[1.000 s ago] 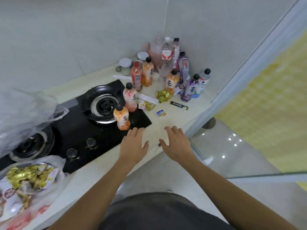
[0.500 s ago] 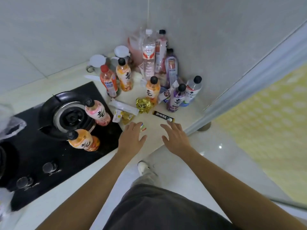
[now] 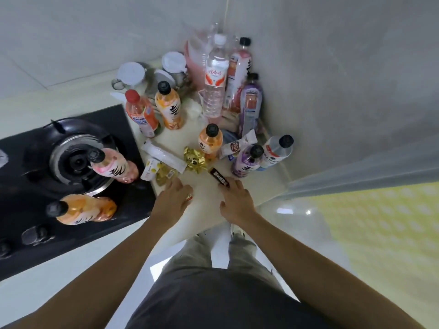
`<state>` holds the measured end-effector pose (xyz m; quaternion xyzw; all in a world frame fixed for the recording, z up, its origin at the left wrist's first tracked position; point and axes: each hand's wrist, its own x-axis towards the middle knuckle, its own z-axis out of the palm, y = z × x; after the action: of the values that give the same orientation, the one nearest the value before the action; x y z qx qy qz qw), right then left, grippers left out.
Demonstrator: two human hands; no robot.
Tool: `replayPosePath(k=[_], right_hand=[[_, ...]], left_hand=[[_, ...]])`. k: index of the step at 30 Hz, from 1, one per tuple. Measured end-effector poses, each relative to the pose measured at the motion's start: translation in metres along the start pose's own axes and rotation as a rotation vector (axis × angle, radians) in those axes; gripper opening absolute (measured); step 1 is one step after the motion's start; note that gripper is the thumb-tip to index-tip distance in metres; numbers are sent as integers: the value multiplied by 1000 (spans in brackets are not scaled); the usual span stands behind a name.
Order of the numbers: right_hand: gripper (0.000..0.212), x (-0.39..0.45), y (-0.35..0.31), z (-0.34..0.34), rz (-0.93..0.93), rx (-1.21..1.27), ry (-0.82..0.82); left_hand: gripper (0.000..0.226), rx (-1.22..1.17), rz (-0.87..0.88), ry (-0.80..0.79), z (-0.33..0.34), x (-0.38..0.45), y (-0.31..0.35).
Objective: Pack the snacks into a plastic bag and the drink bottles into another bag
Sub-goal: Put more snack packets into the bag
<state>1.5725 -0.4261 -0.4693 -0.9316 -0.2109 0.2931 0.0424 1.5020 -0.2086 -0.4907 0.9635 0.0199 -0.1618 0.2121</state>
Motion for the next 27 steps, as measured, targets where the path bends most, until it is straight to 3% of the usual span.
replayPosePath(k=[8, 16, 27], right_hand=[[12, 22, 21, 9, -110, 268, 94], [30, 25, -8, -7, -374, 518, -39], [18, -32, -178, 15, -651, 472, -289]], left_hand=[[27, -43, -290, 94, 10, -22, 33], [28, -127, -560, 292, -7, -69, 57], [29, -235, -850, 662, -12, -242, 11]])
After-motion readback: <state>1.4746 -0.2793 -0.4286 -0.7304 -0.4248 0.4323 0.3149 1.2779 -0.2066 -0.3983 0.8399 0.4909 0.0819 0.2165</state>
